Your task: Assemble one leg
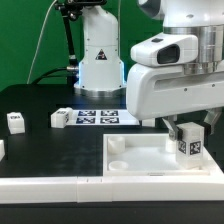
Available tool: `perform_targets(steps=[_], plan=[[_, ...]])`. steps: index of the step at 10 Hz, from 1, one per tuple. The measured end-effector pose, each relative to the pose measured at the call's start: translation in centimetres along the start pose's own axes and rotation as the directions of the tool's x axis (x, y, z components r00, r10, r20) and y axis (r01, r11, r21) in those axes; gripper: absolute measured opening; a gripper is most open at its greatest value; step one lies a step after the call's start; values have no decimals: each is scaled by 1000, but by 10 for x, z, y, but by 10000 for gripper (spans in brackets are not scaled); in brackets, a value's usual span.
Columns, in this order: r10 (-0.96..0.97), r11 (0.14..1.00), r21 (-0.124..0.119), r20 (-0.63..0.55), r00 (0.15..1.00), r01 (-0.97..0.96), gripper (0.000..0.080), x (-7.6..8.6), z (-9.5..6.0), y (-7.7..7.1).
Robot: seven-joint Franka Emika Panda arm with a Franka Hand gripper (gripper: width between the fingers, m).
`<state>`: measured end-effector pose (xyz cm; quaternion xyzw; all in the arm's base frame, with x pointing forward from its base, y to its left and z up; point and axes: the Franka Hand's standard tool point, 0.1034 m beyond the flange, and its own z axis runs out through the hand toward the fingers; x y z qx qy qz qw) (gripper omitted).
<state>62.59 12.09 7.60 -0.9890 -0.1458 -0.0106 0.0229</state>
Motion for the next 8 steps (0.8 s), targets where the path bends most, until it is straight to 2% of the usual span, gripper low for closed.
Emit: perform_targets(steps=[1, 3, 4, 7, 8], plan=[[16, 1000, 1, 0, 1000, -16, 290, 0, 0, 0], [69, 998, 5, -2, 998, -69, 290, 0, 1, 1], [227, 974, 27, -13, 974, -227, 290, 0, 1, 2], [581, 814, 52, -30, 813, -579, 290, -1, 1, 2], [636, 772, 53, -27, 771, -634, 290, -1, 1, 2]])
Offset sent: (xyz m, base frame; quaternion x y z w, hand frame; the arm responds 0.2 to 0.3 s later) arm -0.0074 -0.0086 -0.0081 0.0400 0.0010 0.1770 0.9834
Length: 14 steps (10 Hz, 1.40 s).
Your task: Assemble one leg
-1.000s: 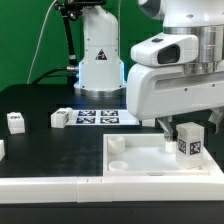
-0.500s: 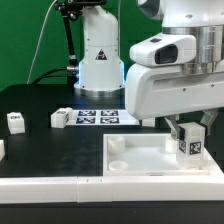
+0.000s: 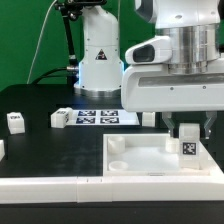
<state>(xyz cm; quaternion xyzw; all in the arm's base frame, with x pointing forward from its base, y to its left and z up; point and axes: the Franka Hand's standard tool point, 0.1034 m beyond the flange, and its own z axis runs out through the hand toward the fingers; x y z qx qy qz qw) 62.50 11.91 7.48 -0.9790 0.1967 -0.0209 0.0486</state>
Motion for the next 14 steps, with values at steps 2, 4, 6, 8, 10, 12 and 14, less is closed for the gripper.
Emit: perform_targets(steps=[2, 4, 6, 8, 10, 12, 14], plan=[[225, 974, 14, 0, 974, -225, 290, 1, 0, 0], [496, 868, 31, -8, 868, -496, 290, 1, 0, 0], [638, 769, 49, 13, 770, -638, 290, 3, 0, 1], [748, 661, 52, 33, 663, -748, 290, 3, 0, 1], [730, 681, 52, 32, 683, -731, 486, 3, 0, 1], [668, 742, 48, 32, 743, -669, 613, 2, 0, 1], [429, 902, 30, 31, 903, -430, 642, 0, 2, -1]])
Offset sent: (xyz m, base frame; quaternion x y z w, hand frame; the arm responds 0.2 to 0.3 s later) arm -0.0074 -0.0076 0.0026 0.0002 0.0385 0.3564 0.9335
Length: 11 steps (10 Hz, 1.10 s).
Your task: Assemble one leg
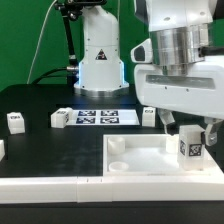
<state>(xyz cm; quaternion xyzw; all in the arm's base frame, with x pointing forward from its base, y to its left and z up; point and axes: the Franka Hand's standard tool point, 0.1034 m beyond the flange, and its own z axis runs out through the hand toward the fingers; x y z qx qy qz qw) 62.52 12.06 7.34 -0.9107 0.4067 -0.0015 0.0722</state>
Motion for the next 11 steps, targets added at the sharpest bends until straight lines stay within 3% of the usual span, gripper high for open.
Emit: perform_targets(steps=[3, 6, 8, 9, 11], plan=[[-346, 938, -13, 22, 938, 346, 649, 1, 0, -4], [-670, 740, -42, 44, 741, 671, 649, 5, 2, -7], [-783, 616, -80, 47, 620, 784, 649, 6, 3, -9], [-856, 511, -86, 34, 515, 855, 649, 8, 4, -9], [-862, 501, -85, 35, 505, 861, 627, 9, 4, -9]])
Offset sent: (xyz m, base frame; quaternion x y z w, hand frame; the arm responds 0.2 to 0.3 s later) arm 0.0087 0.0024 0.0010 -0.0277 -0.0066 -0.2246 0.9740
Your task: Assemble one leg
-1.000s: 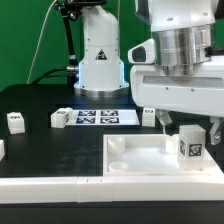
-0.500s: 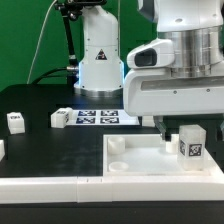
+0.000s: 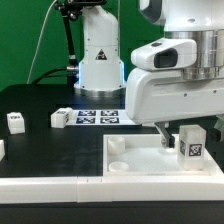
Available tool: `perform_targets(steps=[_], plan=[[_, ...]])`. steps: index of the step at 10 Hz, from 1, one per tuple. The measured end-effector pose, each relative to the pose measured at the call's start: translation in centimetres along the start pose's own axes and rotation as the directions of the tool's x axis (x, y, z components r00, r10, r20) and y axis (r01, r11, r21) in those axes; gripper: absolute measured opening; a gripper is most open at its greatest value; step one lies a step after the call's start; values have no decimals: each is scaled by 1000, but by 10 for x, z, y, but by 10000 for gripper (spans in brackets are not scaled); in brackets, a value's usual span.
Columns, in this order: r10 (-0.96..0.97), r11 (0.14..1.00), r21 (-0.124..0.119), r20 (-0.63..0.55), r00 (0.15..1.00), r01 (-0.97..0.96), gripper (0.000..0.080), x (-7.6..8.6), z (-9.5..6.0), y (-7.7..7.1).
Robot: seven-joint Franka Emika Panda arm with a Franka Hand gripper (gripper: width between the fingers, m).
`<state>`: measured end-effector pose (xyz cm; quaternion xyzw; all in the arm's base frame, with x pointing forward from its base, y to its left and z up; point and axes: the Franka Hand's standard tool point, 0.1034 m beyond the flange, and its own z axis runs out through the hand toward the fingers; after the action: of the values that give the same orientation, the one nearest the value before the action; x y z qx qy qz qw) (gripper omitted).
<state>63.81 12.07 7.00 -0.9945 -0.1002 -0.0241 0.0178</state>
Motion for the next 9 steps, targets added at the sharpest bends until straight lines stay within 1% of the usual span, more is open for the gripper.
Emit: perform_targets(steps=[1, 3, 6, 7, 8, 9], plan=[[0, 1000, 0, 0, 1000, 0, 627, 0, 0, 0], [0, 1000, 0, 0, 1000, 0, 288, 0, 0, 0], [55, 998, 3, 0, 998, -55, 291, 0, 0, 1], [191, 981, 18, 0, 982, -191, 291, 0, 0, 2], [353, 935, 29, 3, 936, -353, 291, -1, 0, 3], [490, 871, 28, -1, 872, -490, 291, -1, 0, 4]])
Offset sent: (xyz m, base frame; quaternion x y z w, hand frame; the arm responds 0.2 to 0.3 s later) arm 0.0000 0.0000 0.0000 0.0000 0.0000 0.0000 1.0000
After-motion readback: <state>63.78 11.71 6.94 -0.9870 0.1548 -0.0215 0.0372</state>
